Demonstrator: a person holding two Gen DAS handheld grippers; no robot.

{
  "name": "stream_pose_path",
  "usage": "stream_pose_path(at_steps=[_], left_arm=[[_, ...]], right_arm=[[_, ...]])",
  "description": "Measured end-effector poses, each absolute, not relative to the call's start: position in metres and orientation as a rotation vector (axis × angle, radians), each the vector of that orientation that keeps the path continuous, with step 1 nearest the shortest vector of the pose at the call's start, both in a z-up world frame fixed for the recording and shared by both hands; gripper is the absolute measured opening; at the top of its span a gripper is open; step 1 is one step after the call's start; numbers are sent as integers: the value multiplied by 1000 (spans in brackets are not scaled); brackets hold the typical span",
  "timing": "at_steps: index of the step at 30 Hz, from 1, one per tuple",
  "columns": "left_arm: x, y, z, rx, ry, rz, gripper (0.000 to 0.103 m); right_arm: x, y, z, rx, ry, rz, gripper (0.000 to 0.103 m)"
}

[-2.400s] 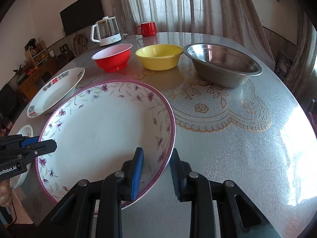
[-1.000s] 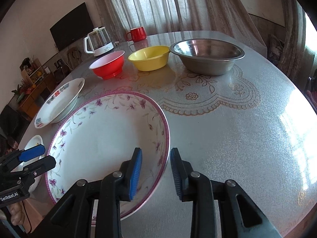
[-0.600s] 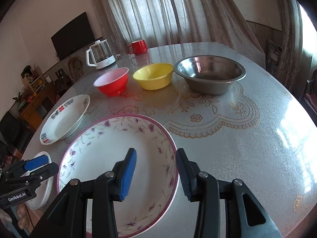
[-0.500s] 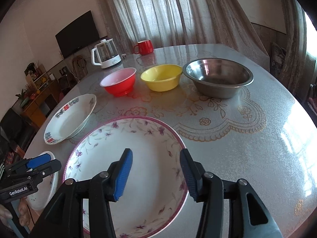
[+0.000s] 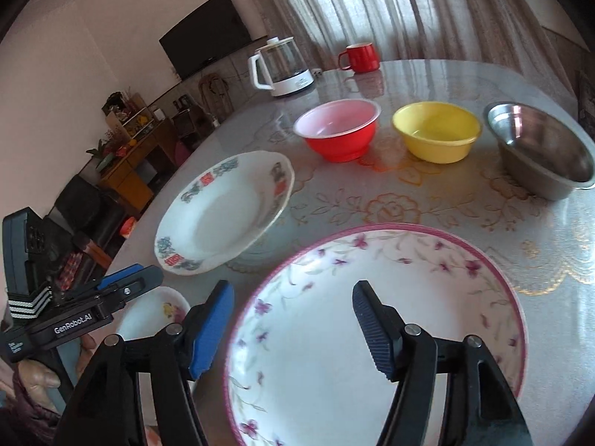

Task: Organize plates and bowls
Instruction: 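Move the left tool to the red-character plate and grip its rim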

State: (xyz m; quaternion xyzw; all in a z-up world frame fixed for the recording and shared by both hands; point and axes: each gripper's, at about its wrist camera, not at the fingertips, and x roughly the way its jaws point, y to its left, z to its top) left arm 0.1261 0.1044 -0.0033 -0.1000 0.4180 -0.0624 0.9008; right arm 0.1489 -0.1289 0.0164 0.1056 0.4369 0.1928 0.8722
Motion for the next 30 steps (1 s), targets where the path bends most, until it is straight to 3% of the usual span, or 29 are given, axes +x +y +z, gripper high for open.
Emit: stream_pose_path(at_steps=[3,6,9,18,21,24,28,30], left_arm=[[129,120,1,-181,808,-89,65],[137,134,2,-186,772,-99,78],[152,151,-3,-228,799,-99,85],[198,182,-17,-366,902,-114,86],[213,191,-23,-411,930,-99,82],[224,193,-26,-439,947,-126,68],[231,188,-22,-347,909,-116,66],[233,187,-24,-348,919,-128,56]], right_arm=[[166,-112,15,254,939,457,67],[183,-97,15,271,949,477,67],[201,-86,14,255,956,465,67],[251,-83,3,304,1017,404,67],[262,-83,-4,322,1040,395,67],[269,-81,-10,342,1065,411,67],[273,-75,-16,344,1079,432,67],[275,-73,-17,340,1084,438,66]])
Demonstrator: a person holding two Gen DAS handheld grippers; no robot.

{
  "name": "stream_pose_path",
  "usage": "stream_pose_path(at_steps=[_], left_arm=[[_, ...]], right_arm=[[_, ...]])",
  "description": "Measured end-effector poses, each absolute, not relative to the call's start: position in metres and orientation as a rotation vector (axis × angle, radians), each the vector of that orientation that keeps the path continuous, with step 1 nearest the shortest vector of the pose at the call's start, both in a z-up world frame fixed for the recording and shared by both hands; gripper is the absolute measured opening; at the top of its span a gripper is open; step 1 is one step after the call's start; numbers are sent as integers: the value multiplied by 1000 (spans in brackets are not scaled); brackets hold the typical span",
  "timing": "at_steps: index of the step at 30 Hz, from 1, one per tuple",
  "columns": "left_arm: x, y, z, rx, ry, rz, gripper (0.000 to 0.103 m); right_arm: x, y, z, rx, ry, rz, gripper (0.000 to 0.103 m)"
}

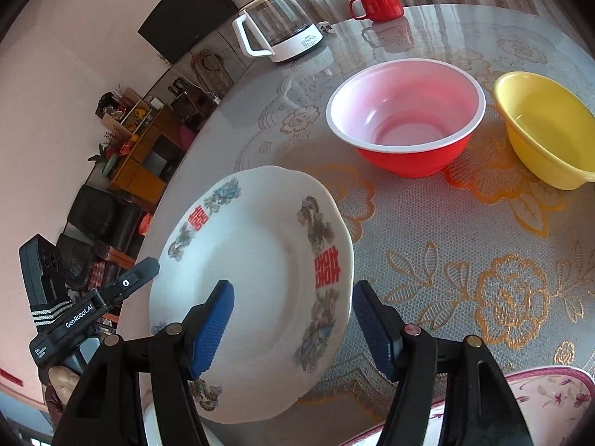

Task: Organize plates and bowls
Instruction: 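Move the left tool to the red-character plate and grip its rim, then lift the red-character plate with the left tool toward the purple-floral plate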

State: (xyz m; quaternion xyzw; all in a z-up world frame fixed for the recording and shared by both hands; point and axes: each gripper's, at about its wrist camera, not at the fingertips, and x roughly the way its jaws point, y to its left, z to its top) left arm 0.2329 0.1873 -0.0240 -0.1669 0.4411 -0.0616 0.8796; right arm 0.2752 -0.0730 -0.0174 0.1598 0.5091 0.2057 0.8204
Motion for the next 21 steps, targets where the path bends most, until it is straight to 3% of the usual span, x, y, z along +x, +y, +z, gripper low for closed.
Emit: stream_pose_path(at_steps=[2,3,9,10,15,21], left_arm=[[235,187,-27,-351,927,-140,51],[236,187,-29,-349,931,-154,44],[244,181,-34,-353,948,-231,32],[245,178,-36,-353,954,-256,25],[249,178,-43,-384,976,-294,22],[252,173,-40,-387,1001,-264,22]], right_arm=[[278,-72,-19,334,1083,442,63],[279,-72,-20,335,1085,444,61],[283,-74,-31,334,1099,450,45],[283,-74,-31,333,1100,452,44],[287,-76,-33,363,1116,502,42],[285,-79,-33,326,1106,445,21]])
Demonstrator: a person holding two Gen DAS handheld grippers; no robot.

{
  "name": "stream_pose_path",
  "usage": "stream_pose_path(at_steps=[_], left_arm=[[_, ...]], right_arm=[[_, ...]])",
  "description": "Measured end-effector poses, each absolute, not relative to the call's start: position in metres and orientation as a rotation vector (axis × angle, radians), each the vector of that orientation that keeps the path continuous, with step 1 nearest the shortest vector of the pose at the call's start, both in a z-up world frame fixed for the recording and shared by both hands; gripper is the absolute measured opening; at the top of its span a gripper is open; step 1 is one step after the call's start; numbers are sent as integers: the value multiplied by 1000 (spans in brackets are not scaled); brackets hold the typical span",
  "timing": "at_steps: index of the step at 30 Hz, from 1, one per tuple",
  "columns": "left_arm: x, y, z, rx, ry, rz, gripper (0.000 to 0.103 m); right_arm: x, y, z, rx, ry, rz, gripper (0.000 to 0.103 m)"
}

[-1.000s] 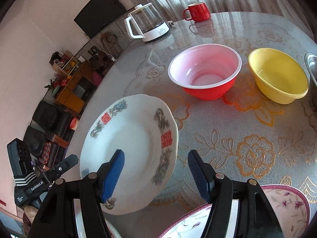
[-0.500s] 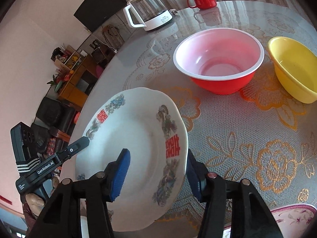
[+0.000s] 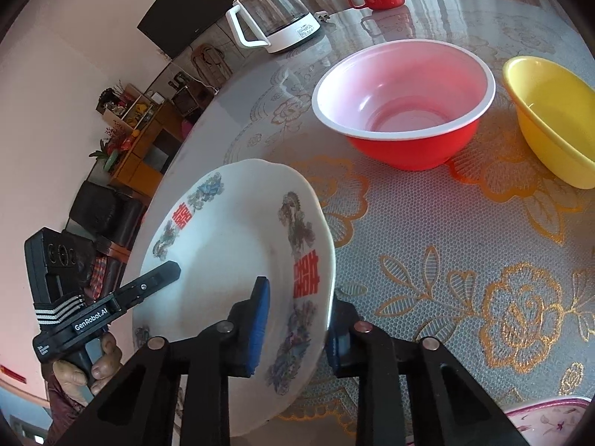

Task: Organize plates and bowls
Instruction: 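Lift the red-character plate with the left tool toward the purple-floral plate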

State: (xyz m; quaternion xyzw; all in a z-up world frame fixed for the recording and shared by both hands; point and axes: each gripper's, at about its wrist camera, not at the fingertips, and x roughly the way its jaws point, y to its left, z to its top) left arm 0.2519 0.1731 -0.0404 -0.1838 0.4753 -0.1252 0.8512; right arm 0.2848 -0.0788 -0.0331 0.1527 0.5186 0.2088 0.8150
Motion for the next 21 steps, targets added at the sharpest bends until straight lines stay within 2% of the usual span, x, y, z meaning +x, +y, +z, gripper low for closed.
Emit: stream_pose_path(at_steps=[21], left_arm=[[234,158,-35,-286,1004,-267,25]], right_arm=[[281,-80,-29,278,1097,414,24]])
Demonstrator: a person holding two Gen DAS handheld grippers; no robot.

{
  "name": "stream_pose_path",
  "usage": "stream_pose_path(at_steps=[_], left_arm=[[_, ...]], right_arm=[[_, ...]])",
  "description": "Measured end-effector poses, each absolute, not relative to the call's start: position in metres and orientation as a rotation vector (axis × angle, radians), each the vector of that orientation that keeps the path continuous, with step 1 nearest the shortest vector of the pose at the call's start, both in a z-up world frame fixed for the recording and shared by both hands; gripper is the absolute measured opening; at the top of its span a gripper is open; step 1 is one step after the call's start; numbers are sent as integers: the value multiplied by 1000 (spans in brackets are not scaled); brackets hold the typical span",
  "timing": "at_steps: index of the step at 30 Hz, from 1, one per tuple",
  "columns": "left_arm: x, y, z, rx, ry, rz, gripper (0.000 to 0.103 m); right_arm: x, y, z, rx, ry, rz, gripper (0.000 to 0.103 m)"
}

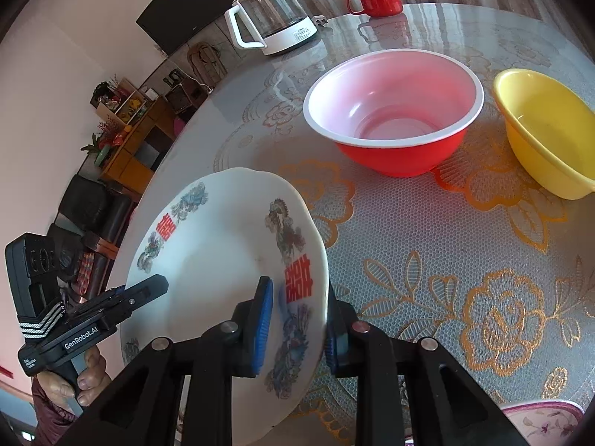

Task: Organize plates and bowls
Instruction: 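Lift the red-character plate with the left tool toward the purple-floral plate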

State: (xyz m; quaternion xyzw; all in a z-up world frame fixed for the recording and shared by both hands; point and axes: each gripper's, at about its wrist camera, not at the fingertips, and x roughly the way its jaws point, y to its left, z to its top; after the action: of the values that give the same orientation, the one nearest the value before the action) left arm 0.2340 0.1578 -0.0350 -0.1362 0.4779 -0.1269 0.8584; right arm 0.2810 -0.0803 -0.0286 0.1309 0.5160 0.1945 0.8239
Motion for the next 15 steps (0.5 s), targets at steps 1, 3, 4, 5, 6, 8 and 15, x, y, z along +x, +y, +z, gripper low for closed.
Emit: stream_pose_path(at_steps=[1,3,4,5,6,8,15], left_arm=[[233,160,-34,-309,1005,-277,25],[230,163,-31,-330,998,-289,25],[229,162,-29,-320,992,-290,25],[228,161,-28,-315,992,-289,25],[227,161,-28,-321,996,-292,25],[225,162,-29,-347,1002,-308,25],[219,162,-29,-355,1004,-302,25]], right_arm=[[281,-80,-28,276,1097,412,24],[280,-82,-27,306,1100,422,24],[281,-84,-27,322,1102,428,24],[280,-85,-27,328,1104,431,24],[280,-86,-26,326,1106,434,25],[279,-87,-26,334,1114,438,25],[279,-91,-25,377,1109,457,29]])
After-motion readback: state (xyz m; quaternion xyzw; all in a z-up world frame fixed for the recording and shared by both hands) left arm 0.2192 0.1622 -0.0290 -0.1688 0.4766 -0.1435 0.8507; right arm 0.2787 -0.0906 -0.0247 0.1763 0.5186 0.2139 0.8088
